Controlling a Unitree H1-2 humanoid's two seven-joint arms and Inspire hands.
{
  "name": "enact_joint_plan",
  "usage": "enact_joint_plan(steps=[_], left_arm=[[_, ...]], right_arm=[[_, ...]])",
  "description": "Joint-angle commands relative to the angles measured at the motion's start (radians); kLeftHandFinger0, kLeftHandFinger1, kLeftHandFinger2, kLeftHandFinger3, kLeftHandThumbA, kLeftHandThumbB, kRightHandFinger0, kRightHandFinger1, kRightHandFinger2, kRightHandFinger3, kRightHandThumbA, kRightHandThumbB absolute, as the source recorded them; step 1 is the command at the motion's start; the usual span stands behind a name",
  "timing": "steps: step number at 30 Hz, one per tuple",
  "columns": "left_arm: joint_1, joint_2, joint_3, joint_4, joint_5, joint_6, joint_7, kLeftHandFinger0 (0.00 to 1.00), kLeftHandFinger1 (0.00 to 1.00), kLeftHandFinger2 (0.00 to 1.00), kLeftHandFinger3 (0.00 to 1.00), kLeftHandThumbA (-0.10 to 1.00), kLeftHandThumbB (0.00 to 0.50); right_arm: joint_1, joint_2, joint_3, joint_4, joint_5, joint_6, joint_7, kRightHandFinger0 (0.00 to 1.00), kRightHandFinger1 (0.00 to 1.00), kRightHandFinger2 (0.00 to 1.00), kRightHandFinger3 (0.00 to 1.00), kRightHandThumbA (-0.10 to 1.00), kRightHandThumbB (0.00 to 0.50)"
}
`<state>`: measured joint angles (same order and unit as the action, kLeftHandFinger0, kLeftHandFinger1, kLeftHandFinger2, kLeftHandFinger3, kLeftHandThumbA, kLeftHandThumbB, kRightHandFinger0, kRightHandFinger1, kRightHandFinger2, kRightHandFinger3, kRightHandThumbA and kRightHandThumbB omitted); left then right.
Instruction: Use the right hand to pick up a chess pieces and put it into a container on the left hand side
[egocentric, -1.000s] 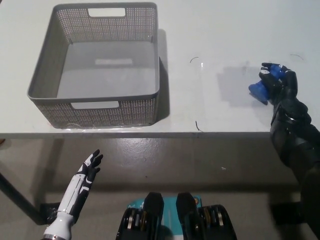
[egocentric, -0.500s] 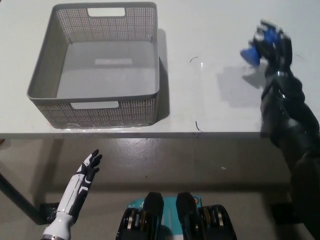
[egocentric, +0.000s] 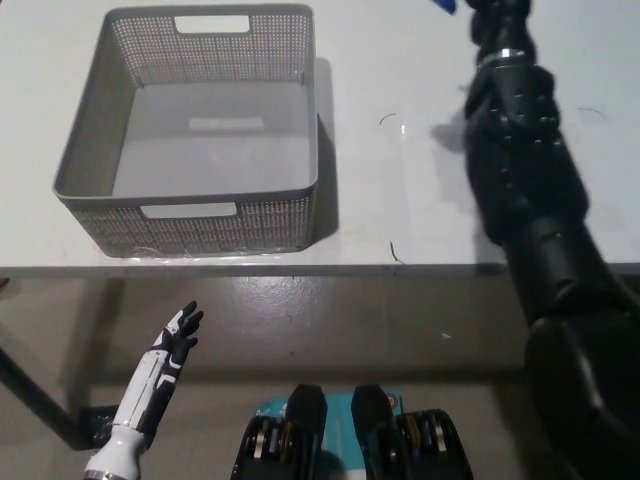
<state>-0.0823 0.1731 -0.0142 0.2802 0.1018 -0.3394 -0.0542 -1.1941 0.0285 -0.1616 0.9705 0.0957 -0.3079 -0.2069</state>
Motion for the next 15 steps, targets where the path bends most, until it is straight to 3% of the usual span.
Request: enact_joint_plan(steps=[1,3,4,6,7,11,15], left_arm=[[-0.002,0.018,-0.004,-0.021,0.007,-0.025,-0.005,1.0,1.0,1.0,1.0,1.0,0.258],[-0.003,0.017,-0.004,-0.021,0.008,-0.024,-0.004,1.0,1.0,1.0,1.0,1.0,0.272],[-0.005,0.017,-0.006,-0.018,0.009,-0.026,-0.006,1.0,1.0,1.0,1.0,1.0,0.274],[-0.01,0.018,-0.01,-0.013,0.01,-0.031,-0.009,1.0,1.0,1.0,1.0,1.0,0.267],[-0.01,0.019,-0.012,-0.013,0.002,-0.033,-0.016,1.0,1.0,1.0,1.0,1.0,0.264],[-0.008,0.018,-0.014,-0.025,-0.002,-0.008,-0.021,1.0,1.0,1.0,1.0,1.0,0.296],[-0.003,0.016,-0.012,-0.031,0.002,-0.008,-0.015,1.0,1.0,1.0,1.0,1.0,0.304]], right_arm=[[-0.122,0.065,0.049,0.032,-0.046,-0.033,-0.032,0.0,0.26,0.66,0.68,-0.1,0.109],[-0.151,0.096,0.079,0.082,-0.065,-0.055,-0.034,0.0,0.21,0.58,0.61,-0.1,0.117],[-0.164,0.111,0.103,0.106,-0.094,-0.053,-0.057,0.0,0.16,0.51,0.52,-0.1,0.131],[-0.188,0.135,0.146,0.146,-0.133,-0.033,-0.091,0.0,0.13,0.5,0.46,-0.1,0.125],[-0.209,0.166,0.17,0.183,-0.142,-0.018,-0.087,0.0,0.14,0.53,0.49,-0.1,0.111],[-0.261,0.223,0.201,0.283,-0.144,-0.002,-0.109,0.0,0.26,0.7,0.62,-0.1,0.146],[-0.293,0.248,0.225,0.359,-0.152,0.016,-0.114,0.0,0.3,0.77,0.67,-0.1,0.133]])
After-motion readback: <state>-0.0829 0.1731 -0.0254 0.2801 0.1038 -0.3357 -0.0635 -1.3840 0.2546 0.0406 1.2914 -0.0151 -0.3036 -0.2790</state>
